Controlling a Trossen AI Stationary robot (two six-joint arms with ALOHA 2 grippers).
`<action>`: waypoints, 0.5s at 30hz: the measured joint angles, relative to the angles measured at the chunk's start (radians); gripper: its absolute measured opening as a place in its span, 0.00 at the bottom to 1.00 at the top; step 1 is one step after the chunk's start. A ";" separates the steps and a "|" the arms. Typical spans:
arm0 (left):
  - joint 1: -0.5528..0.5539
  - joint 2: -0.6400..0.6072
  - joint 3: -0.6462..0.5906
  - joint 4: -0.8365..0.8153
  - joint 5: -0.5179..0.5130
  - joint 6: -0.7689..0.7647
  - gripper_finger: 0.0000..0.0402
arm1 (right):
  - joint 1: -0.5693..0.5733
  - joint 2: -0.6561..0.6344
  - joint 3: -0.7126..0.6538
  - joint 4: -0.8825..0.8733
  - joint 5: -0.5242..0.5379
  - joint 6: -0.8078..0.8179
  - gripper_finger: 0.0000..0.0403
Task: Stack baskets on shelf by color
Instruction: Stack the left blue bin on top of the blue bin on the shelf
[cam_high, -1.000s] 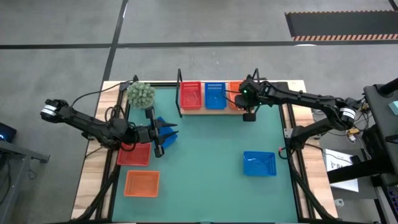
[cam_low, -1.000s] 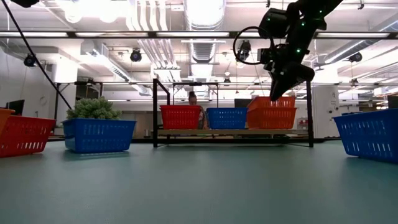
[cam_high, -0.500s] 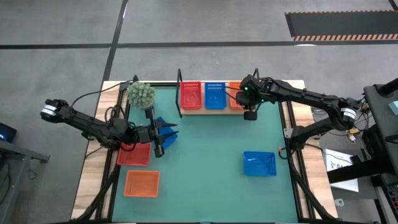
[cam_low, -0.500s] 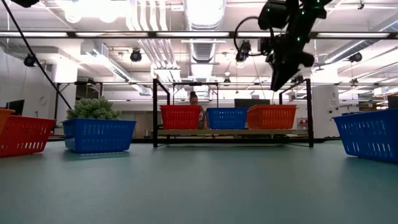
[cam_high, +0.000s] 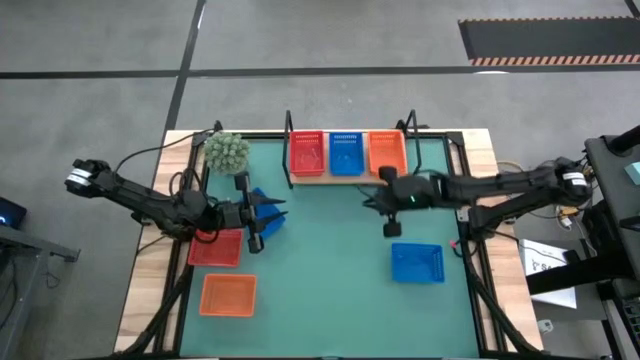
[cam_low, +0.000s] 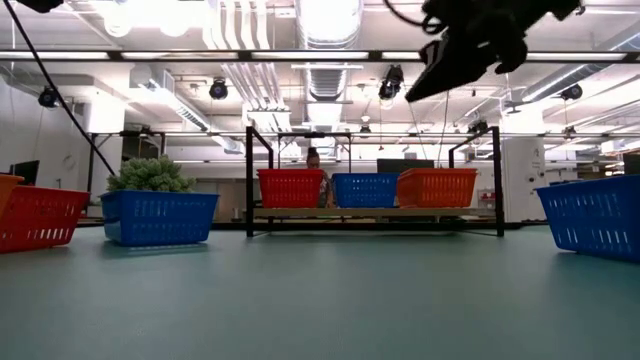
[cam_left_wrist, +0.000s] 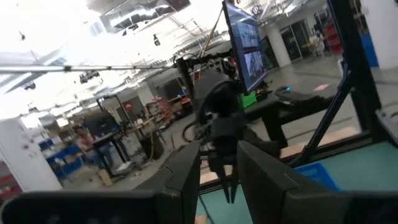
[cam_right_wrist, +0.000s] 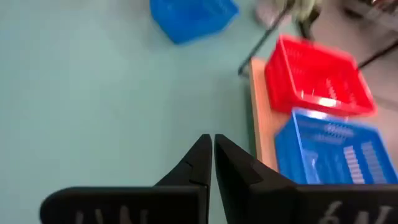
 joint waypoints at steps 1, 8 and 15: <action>0.000 0.005 0.001 0.004 0.000 -0.017 0.22 | 0.036 -0.010 -0.033 0.056 0.031 0.011 0.03; 0.000 0.072 0.000 0.001 0.000 -0.170 0.22 | 0.209 -0.051 -0.222 0.368 0.115 0.054 0.03; -0.002 0.247 -0.006 -0.009 0.000 -0.501 0.22 | 0.260 -0.068 -0.361 0.579 0.114 0.040 0.03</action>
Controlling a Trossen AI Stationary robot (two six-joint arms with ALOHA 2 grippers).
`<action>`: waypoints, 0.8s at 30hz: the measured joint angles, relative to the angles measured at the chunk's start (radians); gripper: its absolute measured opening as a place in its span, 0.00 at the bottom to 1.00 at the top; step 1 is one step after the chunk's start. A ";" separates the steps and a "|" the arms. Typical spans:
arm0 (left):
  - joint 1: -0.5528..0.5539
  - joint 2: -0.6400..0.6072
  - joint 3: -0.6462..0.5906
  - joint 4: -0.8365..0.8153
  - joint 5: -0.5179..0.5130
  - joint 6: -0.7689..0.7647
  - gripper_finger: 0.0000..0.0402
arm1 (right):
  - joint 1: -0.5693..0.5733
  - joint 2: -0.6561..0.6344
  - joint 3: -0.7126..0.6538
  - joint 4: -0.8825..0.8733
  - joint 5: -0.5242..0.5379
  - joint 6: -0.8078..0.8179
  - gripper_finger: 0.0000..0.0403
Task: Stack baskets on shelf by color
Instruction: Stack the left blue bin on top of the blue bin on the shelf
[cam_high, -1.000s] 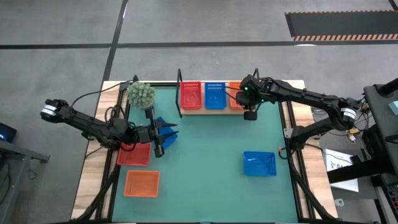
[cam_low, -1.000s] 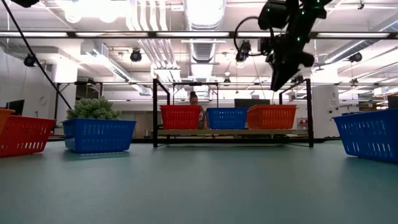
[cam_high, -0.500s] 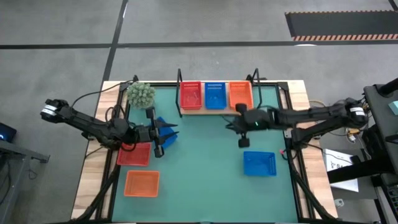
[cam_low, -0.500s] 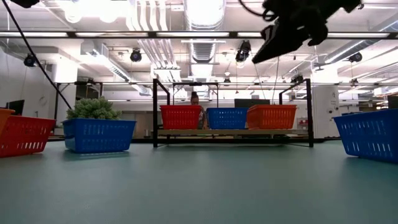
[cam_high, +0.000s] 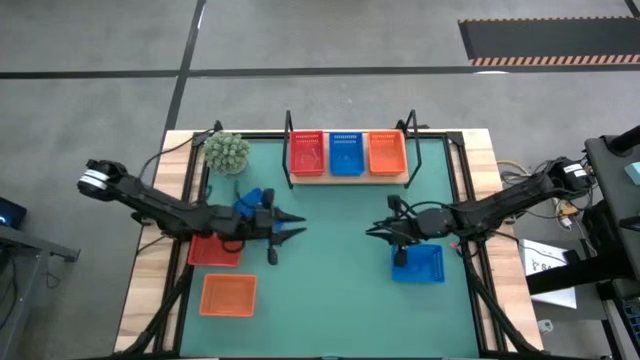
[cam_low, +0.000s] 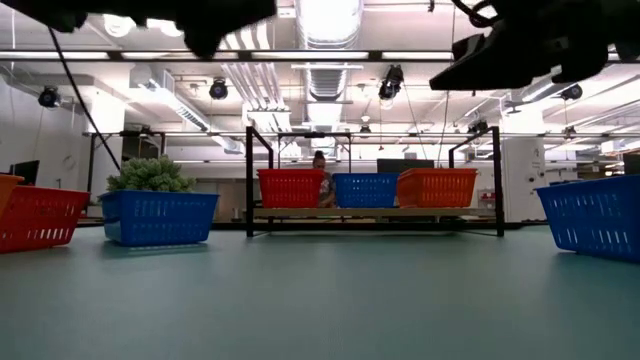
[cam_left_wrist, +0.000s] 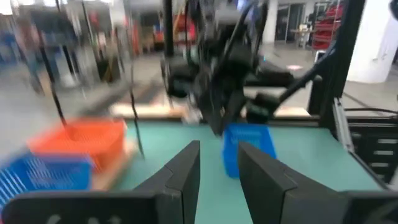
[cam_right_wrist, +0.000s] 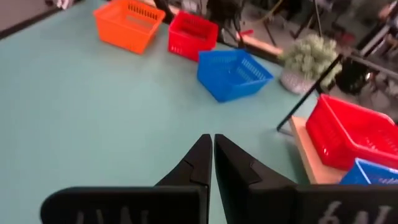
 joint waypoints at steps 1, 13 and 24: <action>-0.001 0.029 0.000 -0.001 0.000 -0.049 0.22 | 0.000 0.000 -0.022 0.053 -0.014 -0.021 0.03; -0.018 0.152 0.027 -0.090 0.001 -0.323 0.22 | -0.178 -0.052 -0.262 0.543 -0.205 -0.175 0.03; -0.024 0.151 0.065 -0.112 0.002 -0.326 0.22 | -0.318 -0.227 -0.322 0.480 -0.281 -0.233 0.03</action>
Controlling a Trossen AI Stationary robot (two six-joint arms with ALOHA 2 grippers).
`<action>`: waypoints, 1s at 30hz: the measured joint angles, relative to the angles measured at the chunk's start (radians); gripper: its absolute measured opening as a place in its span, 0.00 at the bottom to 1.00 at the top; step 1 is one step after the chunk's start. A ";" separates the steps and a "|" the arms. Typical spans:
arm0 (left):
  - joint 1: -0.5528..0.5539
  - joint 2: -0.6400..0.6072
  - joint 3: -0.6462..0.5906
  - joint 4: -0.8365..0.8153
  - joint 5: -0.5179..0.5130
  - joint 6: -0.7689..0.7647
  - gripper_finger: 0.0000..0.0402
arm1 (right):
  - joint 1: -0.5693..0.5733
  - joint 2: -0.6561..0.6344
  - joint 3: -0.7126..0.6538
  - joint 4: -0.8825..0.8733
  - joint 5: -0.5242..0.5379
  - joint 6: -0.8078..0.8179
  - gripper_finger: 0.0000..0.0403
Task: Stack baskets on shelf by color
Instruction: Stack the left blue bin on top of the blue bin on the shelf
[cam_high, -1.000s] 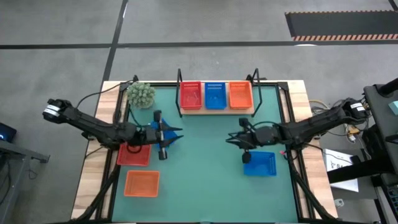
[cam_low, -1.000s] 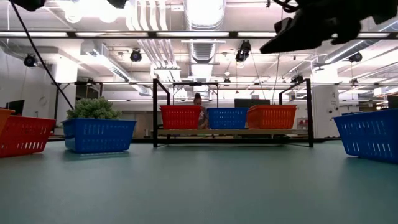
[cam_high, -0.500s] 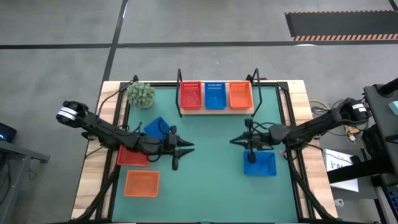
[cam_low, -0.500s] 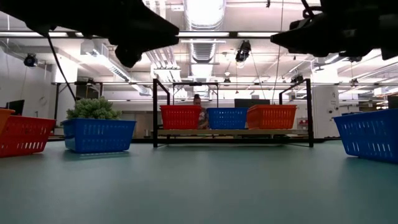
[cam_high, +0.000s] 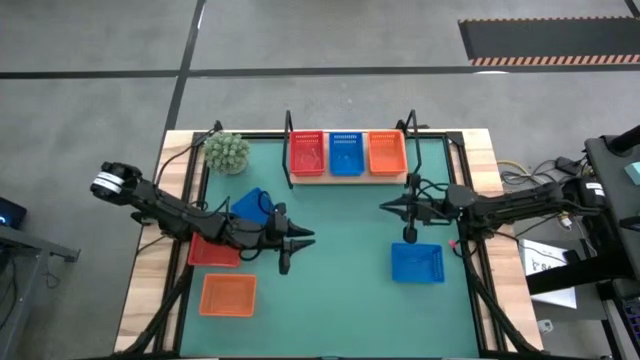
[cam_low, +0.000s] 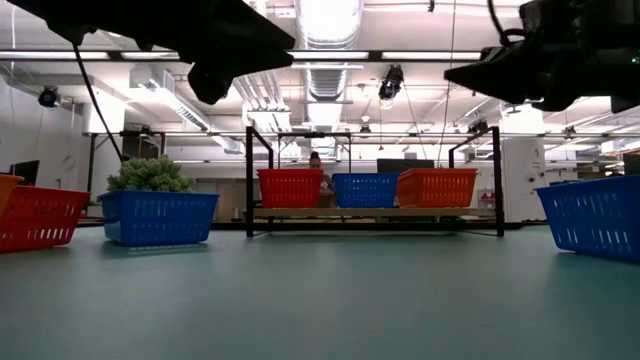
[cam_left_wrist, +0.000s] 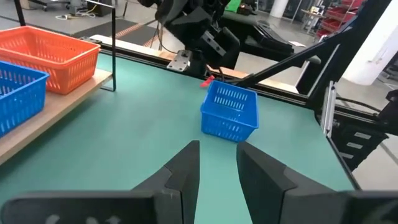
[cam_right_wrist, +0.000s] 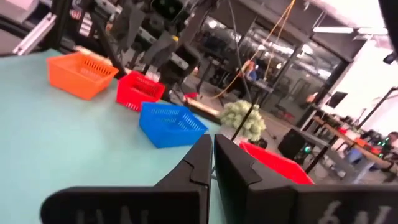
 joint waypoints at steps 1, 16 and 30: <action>0.000 0.000 0.001 0.000 0.000 -0.005 0.22 | 0.000 -0.026 -0.011 0.000 0.000 0.003 0.03; 0.000 0.001 0.095 -0.265 -0.001 -0.194 0.22 | 0.000 -0.329 -0.075 -0.203 0.020 0.026 0.03; 0.000 0.002 0.366 -1.265 -0.030 -0.561 0.22 | 0.000 -0.359 -0.076 -0.253 0.039 0.048 0.03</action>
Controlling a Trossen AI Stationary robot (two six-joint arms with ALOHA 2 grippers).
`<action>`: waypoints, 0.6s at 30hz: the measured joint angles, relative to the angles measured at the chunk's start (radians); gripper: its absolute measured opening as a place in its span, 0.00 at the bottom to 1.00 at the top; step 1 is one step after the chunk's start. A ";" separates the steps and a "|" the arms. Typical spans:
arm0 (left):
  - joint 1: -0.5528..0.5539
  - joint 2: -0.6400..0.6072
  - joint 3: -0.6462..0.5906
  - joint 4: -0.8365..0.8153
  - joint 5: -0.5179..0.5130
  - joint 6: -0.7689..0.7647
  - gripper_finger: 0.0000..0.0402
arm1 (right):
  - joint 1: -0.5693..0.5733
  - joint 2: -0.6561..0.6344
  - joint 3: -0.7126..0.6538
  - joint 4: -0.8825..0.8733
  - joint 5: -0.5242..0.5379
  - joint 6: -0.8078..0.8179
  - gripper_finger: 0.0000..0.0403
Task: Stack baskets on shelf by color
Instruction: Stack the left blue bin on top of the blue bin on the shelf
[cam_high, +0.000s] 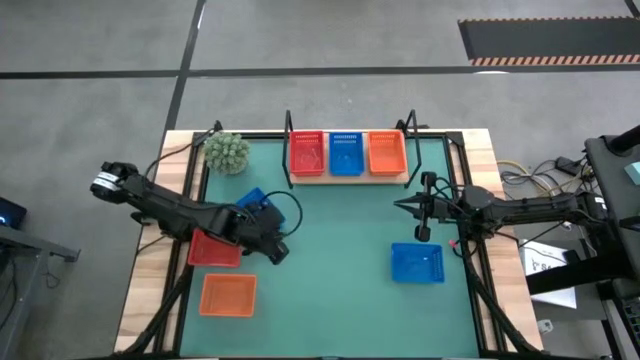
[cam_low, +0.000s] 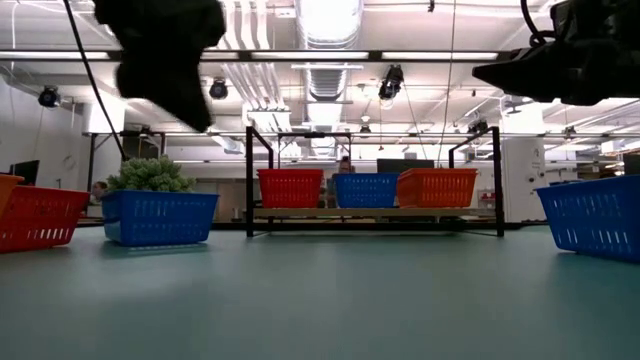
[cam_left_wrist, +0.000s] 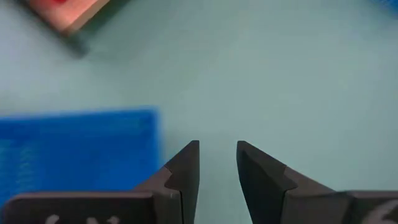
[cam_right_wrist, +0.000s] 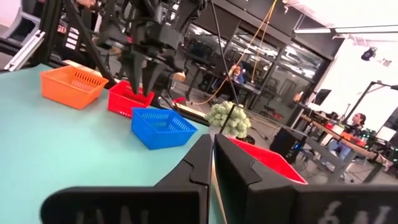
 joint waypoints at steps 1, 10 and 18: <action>0.000 0.000 0.002 -0.045 0.000 -0.004 0.22 | 0.000 0.000 0.000 -0.003 0.000 0.000 0.03; -0.022 0.001 -0.118 -0.031 -0.028 0.248 0.22 | 0.000 0.000 0.000 -0.006 0.000 0.004 0.03; -0.020 0.007 -0.193 0.081 -0.053 0.227 0.22 | 0.000 0.000 0.000 -0.011 0.000 0.010 0.03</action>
